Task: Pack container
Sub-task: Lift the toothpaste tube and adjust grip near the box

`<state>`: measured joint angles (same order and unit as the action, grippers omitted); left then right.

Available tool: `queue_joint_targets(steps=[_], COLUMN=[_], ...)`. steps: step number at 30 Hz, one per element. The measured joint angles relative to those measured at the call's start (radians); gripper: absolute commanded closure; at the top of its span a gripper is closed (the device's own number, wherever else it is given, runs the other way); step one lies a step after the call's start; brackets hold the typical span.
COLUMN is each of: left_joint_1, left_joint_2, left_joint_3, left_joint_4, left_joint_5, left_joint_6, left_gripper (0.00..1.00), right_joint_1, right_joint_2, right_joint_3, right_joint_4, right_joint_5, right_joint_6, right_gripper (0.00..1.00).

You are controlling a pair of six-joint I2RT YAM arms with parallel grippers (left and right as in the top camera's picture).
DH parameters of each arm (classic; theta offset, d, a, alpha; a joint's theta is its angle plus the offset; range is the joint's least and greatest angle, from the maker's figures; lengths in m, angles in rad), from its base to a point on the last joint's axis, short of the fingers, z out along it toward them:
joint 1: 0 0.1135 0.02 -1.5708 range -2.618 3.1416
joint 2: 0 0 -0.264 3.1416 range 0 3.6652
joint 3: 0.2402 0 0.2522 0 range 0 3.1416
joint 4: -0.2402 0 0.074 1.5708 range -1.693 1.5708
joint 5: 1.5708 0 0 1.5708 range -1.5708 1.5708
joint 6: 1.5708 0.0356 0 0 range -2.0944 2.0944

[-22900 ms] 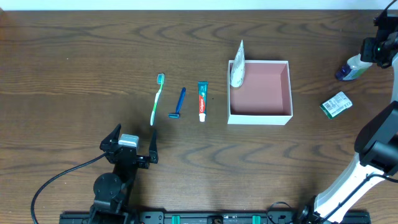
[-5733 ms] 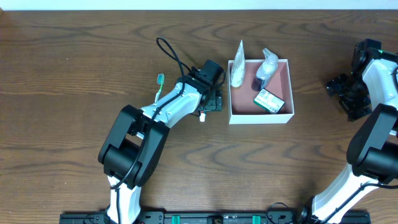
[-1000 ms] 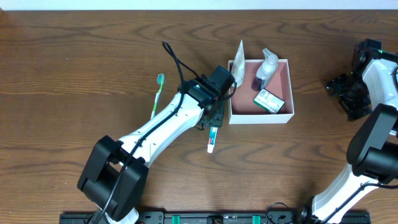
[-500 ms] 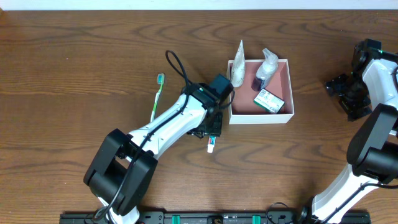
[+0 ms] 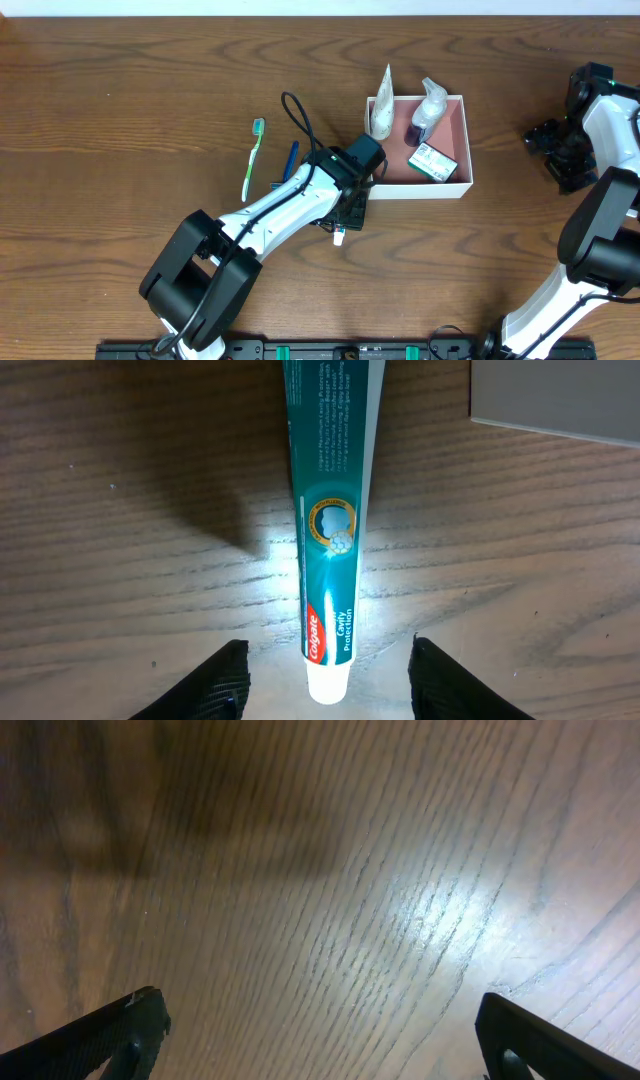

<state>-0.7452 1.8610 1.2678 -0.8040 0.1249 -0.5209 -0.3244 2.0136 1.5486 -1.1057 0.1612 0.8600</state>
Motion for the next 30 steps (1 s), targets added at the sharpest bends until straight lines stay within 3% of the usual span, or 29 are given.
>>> queue_joint_targets(steps=[30], left_joint_1=[-0.001], left_joint_2=[0.072], left_joint_3=[-0.063], left_joint_4=[0.121], left_joint_5=[-0.004], left_joint_6=[-0.018], left_gripper=[0.48], right_joint_1=[0.000], right_joint_2=[0.000], right_joint_3=[0.000], right_joint_4=[0.000], right_joint_5=[0.000], right_joint_6=[0.000], right_gripper=[0.01])
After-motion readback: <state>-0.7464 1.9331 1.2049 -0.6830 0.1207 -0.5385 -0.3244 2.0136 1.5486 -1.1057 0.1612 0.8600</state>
